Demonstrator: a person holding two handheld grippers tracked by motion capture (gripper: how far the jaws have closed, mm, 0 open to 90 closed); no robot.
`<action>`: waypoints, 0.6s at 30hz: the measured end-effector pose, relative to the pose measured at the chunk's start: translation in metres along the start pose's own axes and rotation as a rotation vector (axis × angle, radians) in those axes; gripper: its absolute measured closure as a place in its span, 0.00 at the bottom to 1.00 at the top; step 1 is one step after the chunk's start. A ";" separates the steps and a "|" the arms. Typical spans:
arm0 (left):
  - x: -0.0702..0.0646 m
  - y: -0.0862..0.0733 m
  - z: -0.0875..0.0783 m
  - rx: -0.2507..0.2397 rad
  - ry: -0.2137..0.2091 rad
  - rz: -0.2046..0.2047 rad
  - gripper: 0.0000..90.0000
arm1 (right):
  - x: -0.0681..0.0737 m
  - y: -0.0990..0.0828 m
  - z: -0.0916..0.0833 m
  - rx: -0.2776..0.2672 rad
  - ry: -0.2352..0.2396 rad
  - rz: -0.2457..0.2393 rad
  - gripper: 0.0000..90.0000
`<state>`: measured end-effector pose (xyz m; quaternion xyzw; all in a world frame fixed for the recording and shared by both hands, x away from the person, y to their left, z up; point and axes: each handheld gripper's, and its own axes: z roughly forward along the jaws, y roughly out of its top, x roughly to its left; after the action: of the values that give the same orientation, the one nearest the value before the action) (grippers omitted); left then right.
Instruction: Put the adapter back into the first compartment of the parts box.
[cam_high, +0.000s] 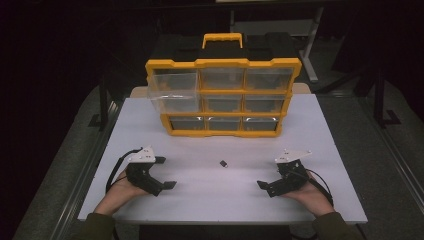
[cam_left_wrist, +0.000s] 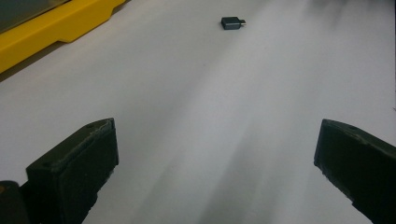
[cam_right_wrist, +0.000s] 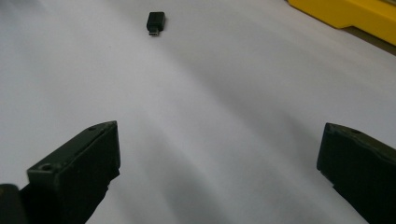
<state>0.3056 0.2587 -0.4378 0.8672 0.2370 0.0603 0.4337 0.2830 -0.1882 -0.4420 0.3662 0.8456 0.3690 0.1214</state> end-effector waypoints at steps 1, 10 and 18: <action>0.000 0.000 0.000 0.000 -0.001 0.000 0.00 | 0.000 0.000 0.000 0.004 0.002 0.002 0.00; -0.003 -0.002 0.001 -0.005 -0.011 -0.007 0.00 | 0.003 0.000 -0.004 0.005 0.030 0.004 0.00; -0.004 -0.004 -0.001 -0.014 -0.016 -0.008 0.00 | 0.007 0.006 -0.004 0.017 0.044 -0.010 0.00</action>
<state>0.3004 0.2594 -0.4397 0.8637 0.2365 0.0533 0.4419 0.2794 -0.1828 -0.4348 0.3547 0.8530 0.3692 0.1018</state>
